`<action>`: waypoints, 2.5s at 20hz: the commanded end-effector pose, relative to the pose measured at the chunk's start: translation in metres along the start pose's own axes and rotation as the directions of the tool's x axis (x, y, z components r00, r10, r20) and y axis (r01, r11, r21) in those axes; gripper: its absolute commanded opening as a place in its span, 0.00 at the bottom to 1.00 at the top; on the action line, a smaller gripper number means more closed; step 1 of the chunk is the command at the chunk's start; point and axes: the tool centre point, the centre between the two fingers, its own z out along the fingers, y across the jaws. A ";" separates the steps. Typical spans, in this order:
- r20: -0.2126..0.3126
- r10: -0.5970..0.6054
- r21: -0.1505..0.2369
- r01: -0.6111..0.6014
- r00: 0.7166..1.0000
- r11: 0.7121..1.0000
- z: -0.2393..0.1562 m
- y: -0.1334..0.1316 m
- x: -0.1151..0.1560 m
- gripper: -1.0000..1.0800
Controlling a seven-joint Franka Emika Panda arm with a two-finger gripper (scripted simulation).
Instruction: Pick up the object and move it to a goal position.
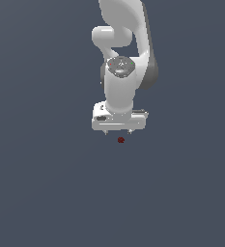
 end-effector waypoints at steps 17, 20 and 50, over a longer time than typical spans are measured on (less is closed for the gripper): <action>-0.001 0.060 0.030 -0.060 0.998 0.998 0.006 0.004 0.000 0.96; -0.001 0.080 0.030 -0.080 0.997 0.996 0.008 0.003 -0.001 0.96; 0.001 0.661 0.006 -0.661 0.750 0.750 0.080 -0.019 -0.036 0.96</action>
